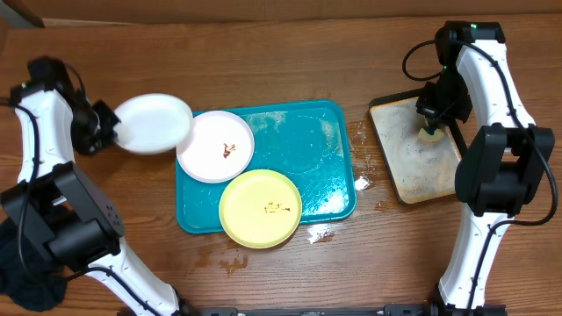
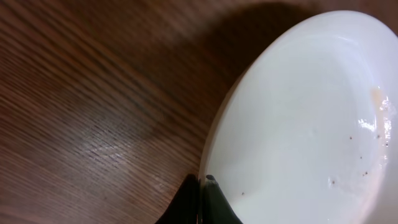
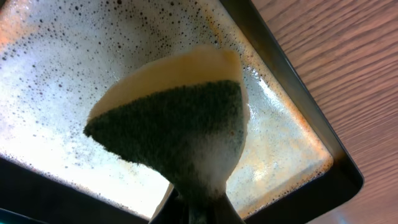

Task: Clean dirty plates on tray and stack at the side
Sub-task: 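Carry the white plate left and set it on the table, then release the plate and move the left gripper to the sauce-stained white plate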

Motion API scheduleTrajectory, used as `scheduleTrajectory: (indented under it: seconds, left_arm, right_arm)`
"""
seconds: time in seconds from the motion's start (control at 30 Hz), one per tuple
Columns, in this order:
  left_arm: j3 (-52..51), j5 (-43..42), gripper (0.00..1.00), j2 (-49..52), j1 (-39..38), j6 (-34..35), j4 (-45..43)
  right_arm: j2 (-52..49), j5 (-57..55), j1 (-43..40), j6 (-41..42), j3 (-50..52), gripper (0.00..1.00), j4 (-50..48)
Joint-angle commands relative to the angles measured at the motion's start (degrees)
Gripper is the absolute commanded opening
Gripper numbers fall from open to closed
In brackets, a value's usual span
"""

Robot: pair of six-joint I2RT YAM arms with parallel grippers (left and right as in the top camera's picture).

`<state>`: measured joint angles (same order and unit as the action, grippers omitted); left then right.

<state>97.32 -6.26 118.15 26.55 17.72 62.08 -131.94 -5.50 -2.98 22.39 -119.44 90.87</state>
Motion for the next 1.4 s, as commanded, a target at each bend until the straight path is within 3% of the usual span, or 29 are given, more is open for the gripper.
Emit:
scheduleTrajectory:
  seconds: [0.0, 0.4, 0.6, 0.63, 0.7, 0.8, 0.87, 0.93, 1.03, 1.3, 1.37]
  left_arm:
    - [-4.9, -1.6, 0.04, -1.3, 2.2, -1.4, -3.1]
    - [-8.0, -1.4, 0.04, -1.3, 14.6, -1.2, -8.1]
    - [-8.1, -3.6, 0.04, -1.3, 15.9, -2.6, -8.9]
    - [-8.1, -3.9, 0.07, -1.3, 15.5, -2.8, -8.9]
    - [-8.1, -3.9, 0.24, -1.3, 14.5, -3.5, -9.0]
    - [-8.1, -3.9, 0.32, -1.3, 13.0, -4.0, -9.2]
    - [-8.1, -3.8, 0.45, -1.3, 12.5, -4.0, -9.3]
    - [-8.1, -3.9, 0.47, -1.3, 12.3, -4.0, -9.2]
    - [-8.0, -3.9, 0.59, -1.3, 12.0, -4.0, -9.0]
    - [-7.1, -5.8, 0.66, -3.3, 7.2, -4.0, -9.0]
    - [-6.3, -5.7, 0.57, -5.0, 5.3, -4.1, -9.0]
  right_arm:
    - [2.1, 0.2, -0.1, -1.3, 0.1, 0.04, -0.1]
    - [2.1, 0.2, 0.0, -2.6, 0.1, 0.04, 0.5]
    - [2.1, 0.2, 0.0, -2.6, 0.1, 0.04, 0.7]
    - [2.1, 0.2, 0.0, -2.8, 0.1, 0.04, 0.7]
    - [2.1, 0.2, 0.0, -2.8, 0.1, 0.04, 0.8]
    - [2.1, 0.2, 0.0, -2.9, 0.1, 0.04, 0.8]
    - [2.1, 0.2, 0.0, -3.0, 0.1, 0.04, 0.9]
    - [2.1, 0.2, 0.0, -3.0, 0.1, 0.04, 1.0]
    - [2.1, 0.2, 0.0, -3.2, 0.1, 0.04, 1.1]
    - [2.1, 0.2, 0.0, -3.7, 0.1, 0.04, 1.1]
    - [2.1, 0.3, 0.0, -3.8, 0.1, 0.04, 1.2]
